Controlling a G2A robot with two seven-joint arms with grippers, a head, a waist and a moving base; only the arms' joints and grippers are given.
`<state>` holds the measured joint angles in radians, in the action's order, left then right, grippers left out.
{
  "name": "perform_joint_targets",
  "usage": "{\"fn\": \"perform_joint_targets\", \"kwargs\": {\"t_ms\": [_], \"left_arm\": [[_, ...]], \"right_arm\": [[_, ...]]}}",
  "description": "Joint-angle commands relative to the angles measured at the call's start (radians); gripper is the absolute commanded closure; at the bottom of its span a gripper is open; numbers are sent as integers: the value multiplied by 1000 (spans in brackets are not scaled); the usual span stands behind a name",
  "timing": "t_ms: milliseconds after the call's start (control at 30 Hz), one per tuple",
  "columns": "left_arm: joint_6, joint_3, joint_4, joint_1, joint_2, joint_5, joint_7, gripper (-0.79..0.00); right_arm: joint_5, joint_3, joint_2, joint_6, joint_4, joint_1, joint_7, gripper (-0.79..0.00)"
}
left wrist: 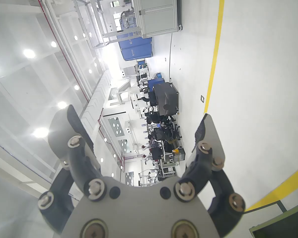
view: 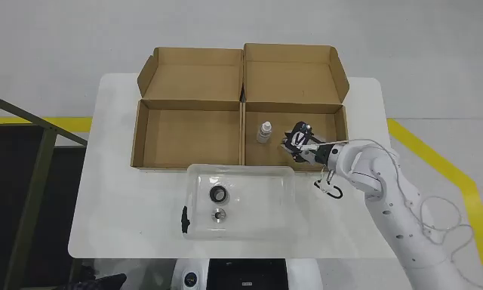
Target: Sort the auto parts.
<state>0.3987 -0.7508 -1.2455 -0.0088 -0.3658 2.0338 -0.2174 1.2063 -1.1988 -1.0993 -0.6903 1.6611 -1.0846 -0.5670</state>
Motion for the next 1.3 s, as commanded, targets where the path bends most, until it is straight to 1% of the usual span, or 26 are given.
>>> {"fn": "perform_joint_targets", "kwargs": {"t_ms": [0,200,433,467,500,533,567,600,633,800,900,1033,1267], "left_arm": [[0,0,0,0,0,0,0,-785],[0,0,0,0,0,0,0,-785],[0,0,0,0,0,0,0,-785],[0,0,0,0,0,0,0,-785],[0,0,0,0,0,0,0,-785],[0,0,0,0,0,0,0,-785],[0,0,0,0,0,0,0,-785],[0,0,0,0,0,0,0,-785],[0,0,0,0,0,0,0,-785],[0,0,0,0,0,0,0,-785],[0,0,0,0,0,0,0,-785],[0,0,0,0,0,0,0,-785],[0,0,0,0,0,0,0,-785]], "right_arm": [[13,20,-3,10,-24,26,-17,0],[39,63,-12,43,-93,79,-51,0],[44,93,-18,60,-142,111,-73,0],[43,96,-19,61,-146,113,-73,-43],[43,99,-19,63,-149,116,-74,-151],[44,101,-20,64,-151,118,-74,-317],[45,104,-20,65,-154,121,-74,-437],[45,105,-21,66,-155,122,-74,-653],[43,107,-21,67,-156,124,-72,-785],[42,103,-21,80,-135,121,-59,-785],[25,74,-16,88,-100,102,-38,-785],[21,13,-3,103,-11,51,-16,-785],[23,-67,16,97,167,-55,11,-785]]}}
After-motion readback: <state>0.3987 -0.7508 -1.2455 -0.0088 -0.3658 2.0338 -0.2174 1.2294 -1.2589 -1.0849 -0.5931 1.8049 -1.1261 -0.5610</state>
